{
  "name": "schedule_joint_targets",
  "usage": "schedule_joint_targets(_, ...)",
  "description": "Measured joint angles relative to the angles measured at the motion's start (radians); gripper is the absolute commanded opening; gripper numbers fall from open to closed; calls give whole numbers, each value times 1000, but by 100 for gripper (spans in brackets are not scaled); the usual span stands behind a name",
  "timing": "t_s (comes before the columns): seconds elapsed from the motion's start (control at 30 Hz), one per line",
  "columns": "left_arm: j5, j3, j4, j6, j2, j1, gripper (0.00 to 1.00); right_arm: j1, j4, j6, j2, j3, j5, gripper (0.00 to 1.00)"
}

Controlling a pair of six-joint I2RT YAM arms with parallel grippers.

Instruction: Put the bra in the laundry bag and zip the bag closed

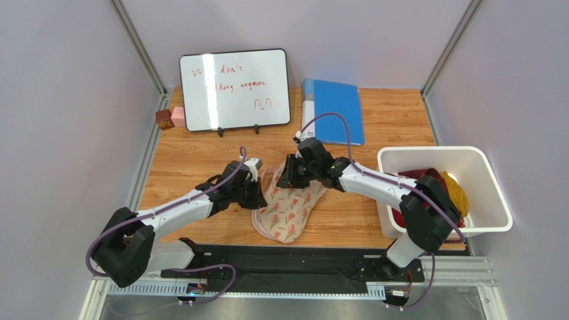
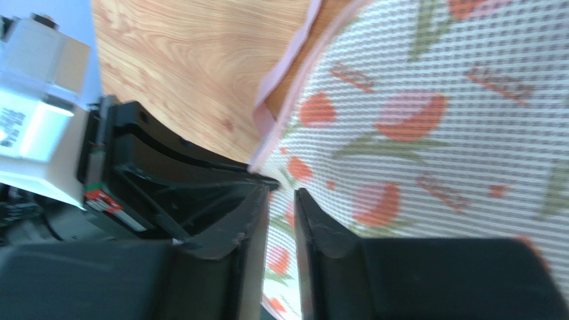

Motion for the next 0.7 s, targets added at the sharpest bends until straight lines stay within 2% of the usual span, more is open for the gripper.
schedule_joint_targets(0.13,-18,0,-1,3,16,0,0,-8,-97,-110,-45,-6,18,57)
schedule_joint_targets(0.27,-13,0,0,3,50,0,0,-19,-168,-188,-206,-71,40,61)
schedule_joint_targets(0.4,-9,0,0,3,66,0,0,-91,-190,-220,-375,-151,-15,64)
schedule_joint_targets(0.53,-11,0,3,3,59,0,0,-134,-189,-248,-410,-237,-111,81)
schedule_joint_targets(0.7,-25,0,6,6,31,10,0,-139,-144,-253,-420,-391,-251,91)
